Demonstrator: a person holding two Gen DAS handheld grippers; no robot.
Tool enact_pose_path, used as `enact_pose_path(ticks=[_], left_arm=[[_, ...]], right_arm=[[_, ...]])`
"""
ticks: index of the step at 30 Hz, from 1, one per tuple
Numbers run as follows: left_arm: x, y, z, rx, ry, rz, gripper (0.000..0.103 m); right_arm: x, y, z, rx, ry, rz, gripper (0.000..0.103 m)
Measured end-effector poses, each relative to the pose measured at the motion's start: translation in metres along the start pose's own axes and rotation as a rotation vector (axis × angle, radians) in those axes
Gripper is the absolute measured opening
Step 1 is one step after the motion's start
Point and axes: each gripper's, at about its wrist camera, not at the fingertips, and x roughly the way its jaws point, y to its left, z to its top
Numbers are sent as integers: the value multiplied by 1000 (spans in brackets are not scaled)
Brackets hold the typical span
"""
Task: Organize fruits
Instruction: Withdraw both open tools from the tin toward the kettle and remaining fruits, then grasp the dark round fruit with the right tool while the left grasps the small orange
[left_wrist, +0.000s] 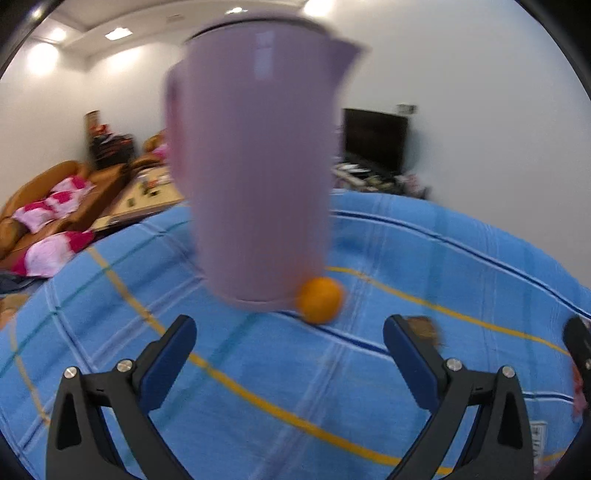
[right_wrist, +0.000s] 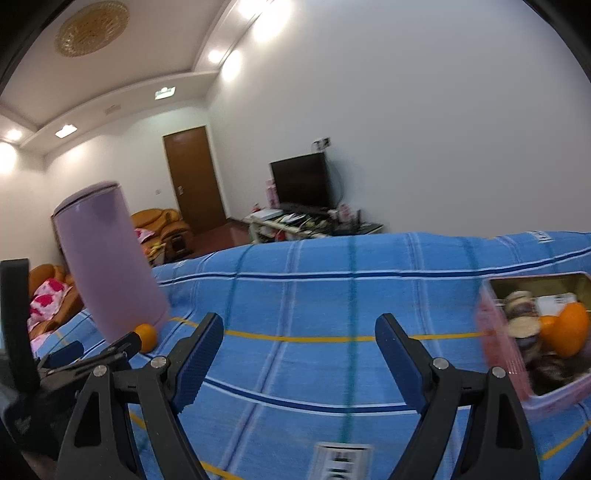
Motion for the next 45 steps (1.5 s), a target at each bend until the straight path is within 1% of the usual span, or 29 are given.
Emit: enact_pose_path(ticks=[3,5,9,11,13,15,17,18,19,20,23,26,27,29,31,32,35,37,38,41,45], left_arm=[[10,20,3,-22,14,83,103],[17,36,6,-67,36,126,103],[25,50,4,-105,58,179,103],[30,51,3,-106,65,208,103],[33,53,2,-109,77,212,103],[34,52,3,-106,79,203,103],[35,51,6,-96,69,203,103],[35,50,6,-87,63,206,103],[35,51,7,-84,63,206,103],[35,50,7,-83,64,204,103],[34,50,9,-93,68,163,103],[32,46,11,-83,46,143,103],[30,43,11,-72,34,135,103],[26,36,10,-61,16,91,103],[21,29,9,-52,3,30,103],[19,26,8,-49,-4,17,103],[17,13,5,-53,4,13,103],[17,3,5,-60,29,15,103],[17,-4,6,-46,42,12,103],[22,-26,13,-17,69,23,102],[44,-48,22,-53,124,46,96]], right_arm=[[19,20,1,-36,59,34,85],[34,34,0,-58,114,73,85],[68,67,-2,-119,230,147,85],[83,80,-4,-153,285,159,85],[99,91,-6,-167,334,170,85],[113,98,-6,-162,371,184,78],[123,101,-8,-169,410,186,56],[130,103,-11,-180,446,161,53],[135,100,-10,-175,468,159,45],[136,98,-10,-165,477,172,44],[134,93,-10,-165,480,195,42],[122,82,-11,-162,466,180,41],[116,75,-11,-140,445,176,41],[100,65,-10,-118,390,164,41],[82,57,-8,-116,333,140,42],[72,49,-7,-104,297,125,41],[53,32,2,-49,211,95,42],[46,28,5,-34,175,82,42],[43,25,6,-32,163,75,42],[39,17,7,-17,150,72,42],[38,10,11,-11,139,58,42]])
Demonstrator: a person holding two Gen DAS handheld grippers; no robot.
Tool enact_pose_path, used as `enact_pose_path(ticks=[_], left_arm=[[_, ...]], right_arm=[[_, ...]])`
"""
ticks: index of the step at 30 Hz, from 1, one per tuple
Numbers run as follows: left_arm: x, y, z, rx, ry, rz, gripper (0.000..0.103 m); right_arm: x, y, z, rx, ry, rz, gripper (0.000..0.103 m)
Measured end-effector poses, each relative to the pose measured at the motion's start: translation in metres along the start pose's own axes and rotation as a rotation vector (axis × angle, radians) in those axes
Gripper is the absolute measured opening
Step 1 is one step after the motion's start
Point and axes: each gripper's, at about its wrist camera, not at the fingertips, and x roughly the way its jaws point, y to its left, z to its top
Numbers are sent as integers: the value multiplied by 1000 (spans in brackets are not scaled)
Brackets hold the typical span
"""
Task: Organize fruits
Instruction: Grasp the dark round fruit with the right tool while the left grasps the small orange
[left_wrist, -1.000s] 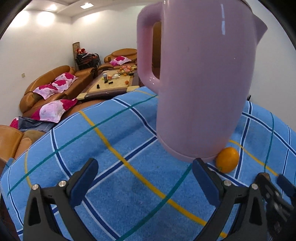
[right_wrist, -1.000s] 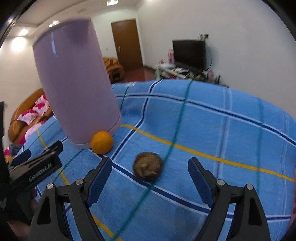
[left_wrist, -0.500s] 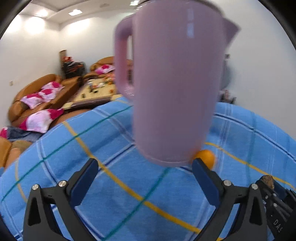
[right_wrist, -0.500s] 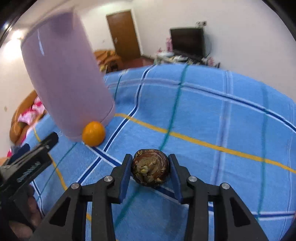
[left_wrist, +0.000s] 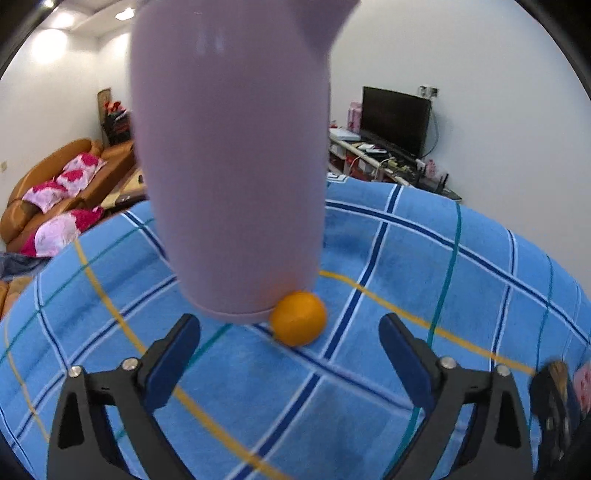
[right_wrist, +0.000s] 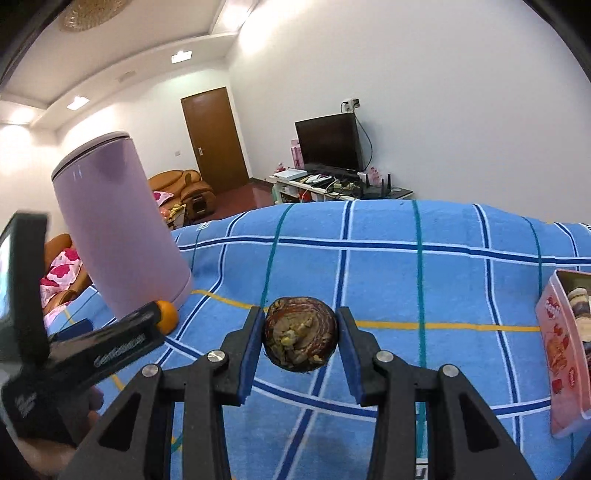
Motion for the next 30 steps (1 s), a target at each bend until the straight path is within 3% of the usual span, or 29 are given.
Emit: enact_pose_path(ticks=[6,14,16,20,22,30], left_arm=[[45,-2,-2,-116,148,32,79],[44,-8,1,-108,132,54,73],[40,-4,-1,-134,121,54,61],[36,7,-5,-154,111,34,52],[31,14,-8,-149,109,30,42],[6,27,-24,-116,97,-11,41]], right_arm=[[0,-8,1,14,14,0,42],[14,-5,2,9,41,15,42],[14,-5,2,9,41,15,42],[15,-5,2,9,46,14,42],[16,-6,2,14,50,15,42],[21,-10,2,46,57,17,42]])
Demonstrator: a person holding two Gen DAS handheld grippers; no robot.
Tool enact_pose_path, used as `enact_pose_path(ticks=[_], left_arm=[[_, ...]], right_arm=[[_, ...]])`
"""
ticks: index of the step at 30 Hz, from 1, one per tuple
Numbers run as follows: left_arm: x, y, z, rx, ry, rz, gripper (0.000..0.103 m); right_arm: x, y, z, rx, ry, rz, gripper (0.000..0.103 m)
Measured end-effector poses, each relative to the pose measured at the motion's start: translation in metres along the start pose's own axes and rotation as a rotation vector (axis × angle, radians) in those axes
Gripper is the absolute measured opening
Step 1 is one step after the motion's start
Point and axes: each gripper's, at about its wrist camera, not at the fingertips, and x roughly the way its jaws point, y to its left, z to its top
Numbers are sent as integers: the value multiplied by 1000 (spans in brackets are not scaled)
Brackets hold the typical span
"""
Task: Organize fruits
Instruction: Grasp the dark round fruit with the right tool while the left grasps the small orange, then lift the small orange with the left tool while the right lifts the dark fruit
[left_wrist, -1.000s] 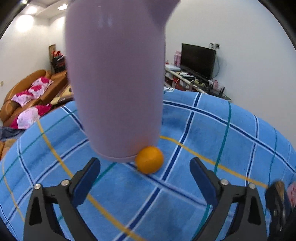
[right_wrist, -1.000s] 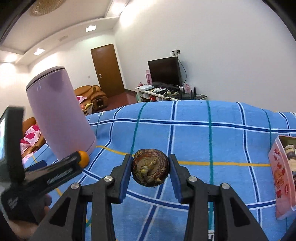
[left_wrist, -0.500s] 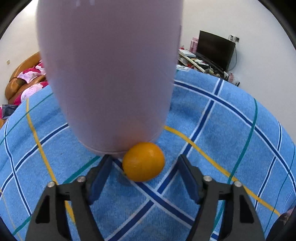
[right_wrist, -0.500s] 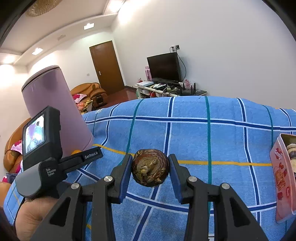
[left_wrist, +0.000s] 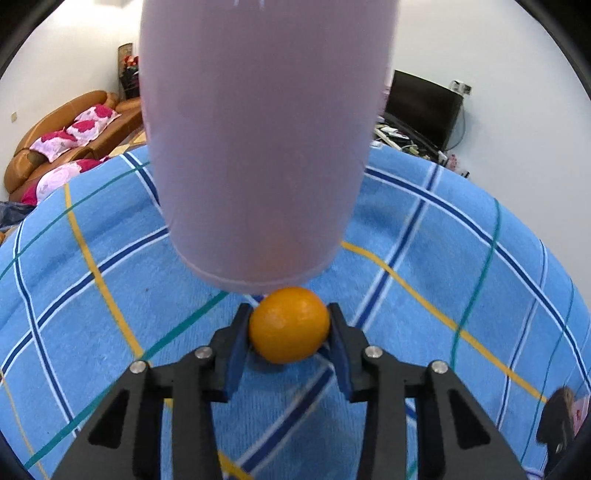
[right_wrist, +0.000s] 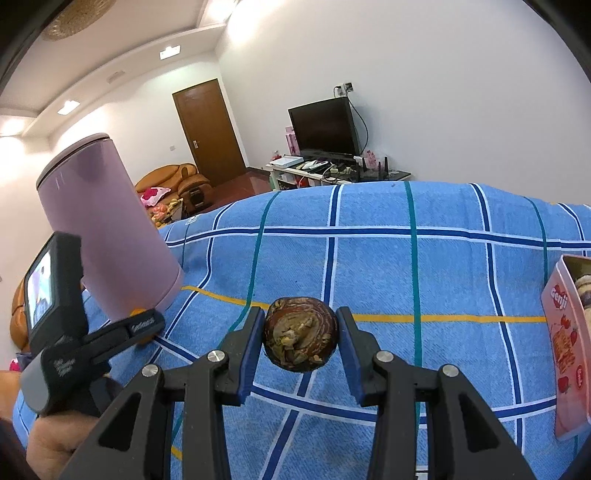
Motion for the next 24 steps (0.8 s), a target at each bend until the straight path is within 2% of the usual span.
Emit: enact_pose_path(ticks=[3,9,13,24], left_arm=[[-14,-9,-7,43,-41,-29,41],[-60,-29,-29,163,-223,-108,41],[-75,-33,-36,209,-296,-130,41],[-97,-47,-48,255,-376,-183,41]], right_arm=[[-9,1,-1,-7,-46,-11,42],[-29,11,-2,-106,-180,-132,42],[-38,8,-4,-116,-201,-162,42],[-64,0,-17,-121,-222,-200,42]])
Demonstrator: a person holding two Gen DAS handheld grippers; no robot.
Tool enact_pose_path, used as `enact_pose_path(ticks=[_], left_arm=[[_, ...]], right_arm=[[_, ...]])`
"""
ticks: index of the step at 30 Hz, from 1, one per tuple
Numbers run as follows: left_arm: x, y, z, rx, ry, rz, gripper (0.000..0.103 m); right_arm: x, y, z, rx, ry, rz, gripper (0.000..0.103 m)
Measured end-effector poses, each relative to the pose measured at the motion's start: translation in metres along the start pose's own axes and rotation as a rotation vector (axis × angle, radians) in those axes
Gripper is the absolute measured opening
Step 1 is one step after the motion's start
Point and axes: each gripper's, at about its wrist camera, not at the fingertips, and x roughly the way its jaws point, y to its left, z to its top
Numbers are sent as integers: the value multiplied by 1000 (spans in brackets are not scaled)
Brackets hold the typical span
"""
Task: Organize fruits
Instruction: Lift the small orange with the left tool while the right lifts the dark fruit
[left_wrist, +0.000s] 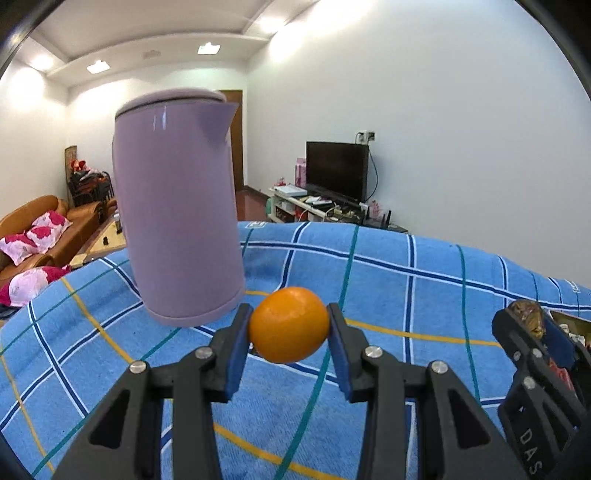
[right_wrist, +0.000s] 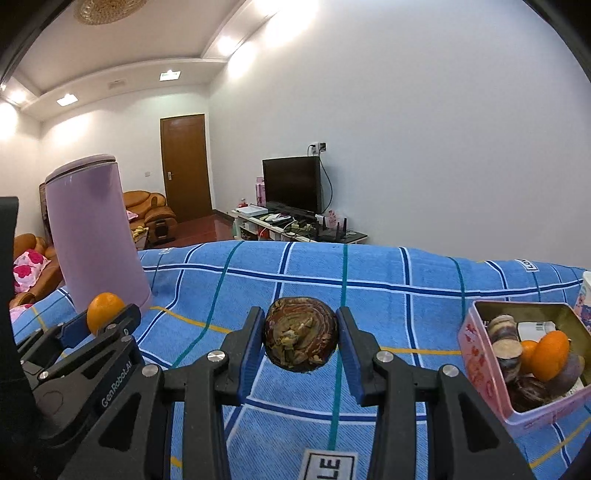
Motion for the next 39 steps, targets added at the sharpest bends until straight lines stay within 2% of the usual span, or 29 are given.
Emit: enact_pose_path(ticks=[18,39], left_arm=[[-28,-11,-11,38,-45,-13,41],[-44,-24,-18,67,-36,-39,41]], right_arm=[[-22,-10,-8,0,-5,-15,42],[-41,-27,-14,-5,0,-15,42]])
